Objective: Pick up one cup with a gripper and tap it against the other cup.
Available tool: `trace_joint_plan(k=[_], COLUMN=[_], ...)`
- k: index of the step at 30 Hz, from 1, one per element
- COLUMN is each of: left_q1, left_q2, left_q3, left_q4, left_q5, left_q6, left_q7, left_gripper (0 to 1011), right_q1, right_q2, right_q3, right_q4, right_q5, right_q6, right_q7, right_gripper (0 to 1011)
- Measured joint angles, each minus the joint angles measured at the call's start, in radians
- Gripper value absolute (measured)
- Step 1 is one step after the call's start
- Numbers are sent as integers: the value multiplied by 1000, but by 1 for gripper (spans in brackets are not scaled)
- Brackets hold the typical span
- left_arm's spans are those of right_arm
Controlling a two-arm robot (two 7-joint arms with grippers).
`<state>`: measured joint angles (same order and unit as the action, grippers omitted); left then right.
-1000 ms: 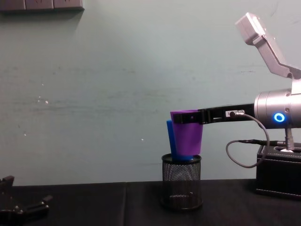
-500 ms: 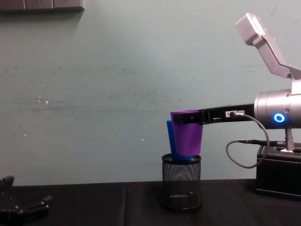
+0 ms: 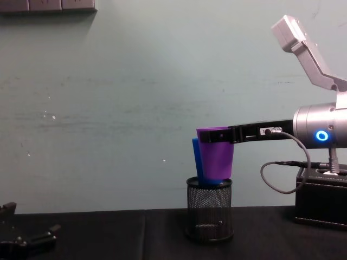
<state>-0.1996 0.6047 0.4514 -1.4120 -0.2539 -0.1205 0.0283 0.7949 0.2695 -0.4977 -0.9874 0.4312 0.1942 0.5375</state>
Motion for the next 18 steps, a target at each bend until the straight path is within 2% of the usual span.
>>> trace_joint_plan(k=[18], left_q1=[0], left_q2=[0], left_q3=[0], left_q4=[0], left_q5=[0], left_q6=[0], left_q7=[0], left_gripper=[1011], right_q1=[0], right_q2=[0], right_q3=[0], right_q4=[0], right_q5=[0], right_q6=[0], right_q7=[0], right_gripper=[719])
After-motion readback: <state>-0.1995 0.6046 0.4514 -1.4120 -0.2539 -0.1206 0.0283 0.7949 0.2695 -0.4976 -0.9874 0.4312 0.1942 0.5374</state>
